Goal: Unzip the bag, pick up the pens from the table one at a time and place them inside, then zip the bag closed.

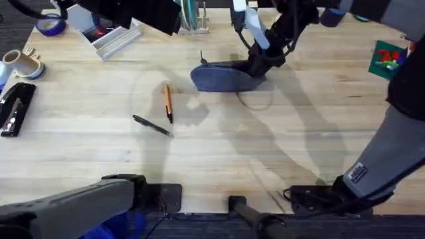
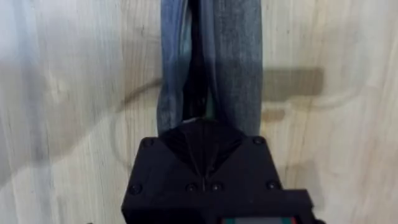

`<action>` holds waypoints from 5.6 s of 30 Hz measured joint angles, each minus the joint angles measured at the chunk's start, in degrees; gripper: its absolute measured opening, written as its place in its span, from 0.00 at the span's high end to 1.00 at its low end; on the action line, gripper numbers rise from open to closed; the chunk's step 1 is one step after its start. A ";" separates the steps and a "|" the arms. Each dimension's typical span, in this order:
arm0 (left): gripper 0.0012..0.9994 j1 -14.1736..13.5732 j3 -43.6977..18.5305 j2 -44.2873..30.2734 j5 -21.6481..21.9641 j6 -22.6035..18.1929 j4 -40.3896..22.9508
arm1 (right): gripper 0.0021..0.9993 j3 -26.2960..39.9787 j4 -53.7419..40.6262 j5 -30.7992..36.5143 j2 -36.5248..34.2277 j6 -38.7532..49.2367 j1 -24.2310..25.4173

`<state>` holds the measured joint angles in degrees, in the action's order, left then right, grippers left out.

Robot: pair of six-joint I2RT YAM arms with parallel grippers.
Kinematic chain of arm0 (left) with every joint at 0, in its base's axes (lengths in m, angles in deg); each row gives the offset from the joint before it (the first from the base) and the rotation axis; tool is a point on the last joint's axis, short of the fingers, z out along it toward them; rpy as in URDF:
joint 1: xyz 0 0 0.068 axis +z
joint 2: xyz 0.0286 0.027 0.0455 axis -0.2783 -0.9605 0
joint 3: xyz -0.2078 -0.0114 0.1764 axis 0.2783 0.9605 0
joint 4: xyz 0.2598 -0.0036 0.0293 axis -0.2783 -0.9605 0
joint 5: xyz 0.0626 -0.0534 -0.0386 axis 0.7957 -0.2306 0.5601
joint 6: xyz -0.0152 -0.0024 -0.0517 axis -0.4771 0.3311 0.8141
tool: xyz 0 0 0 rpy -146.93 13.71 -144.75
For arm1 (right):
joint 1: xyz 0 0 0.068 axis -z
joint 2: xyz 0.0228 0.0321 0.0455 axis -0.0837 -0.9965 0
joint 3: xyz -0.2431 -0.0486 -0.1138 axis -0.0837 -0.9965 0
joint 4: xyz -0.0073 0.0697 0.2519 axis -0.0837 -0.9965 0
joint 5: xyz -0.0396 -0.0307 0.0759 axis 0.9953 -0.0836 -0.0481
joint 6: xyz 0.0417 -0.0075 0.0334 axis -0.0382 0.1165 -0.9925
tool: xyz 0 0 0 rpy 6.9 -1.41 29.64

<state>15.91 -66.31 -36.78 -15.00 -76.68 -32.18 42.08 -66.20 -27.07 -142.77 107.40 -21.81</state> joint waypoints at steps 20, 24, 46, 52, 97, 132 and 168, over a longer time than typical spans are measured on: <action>0.00 0.00 0.01 -0.01 0.00 0.00 0.00 | 0.19 0.42 0.64 -0.46 -1.14 0.17 0.00; 0.00 0.00 0.01 0.00 0.00 0.00 0.01 | 0.01 0.44 0.81 -0.45 -1.89 0.38 0.00; 0.00 0.00 0.02 0.00 0.00 0.00 -0.44 | 0.00 1.56 -0.14 0.22 -1.87 -2.14 -0.59; 0.00 0.00 0.01 0.00 0.00 0.00 -0.44 | 0.00 2.78 -1.60 0.88 0.69 -5.35 -0.97; 0.00 0.00 0.16 16.78 14.42 14.93 -5.07 | 0.00 -3.79 -0.77 4.99 43.58 -34.12 1.92; 0.00 0.00 27.04 28.28 18.01 26.38 1.03 | 0.00 -13.03 -9.84 11.41 56.45 -52.01 1.92; 0.01 0.00 36.28 20.66 33.75 78.94 0.42 | 0.00 -13.05 -10.64 11.41 56.45 -52.18 1.92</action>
<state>15.91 -30.03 -16.12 18.76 2.26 -31.76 29.03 -76.84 -15.65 -86.32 55.22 -19.89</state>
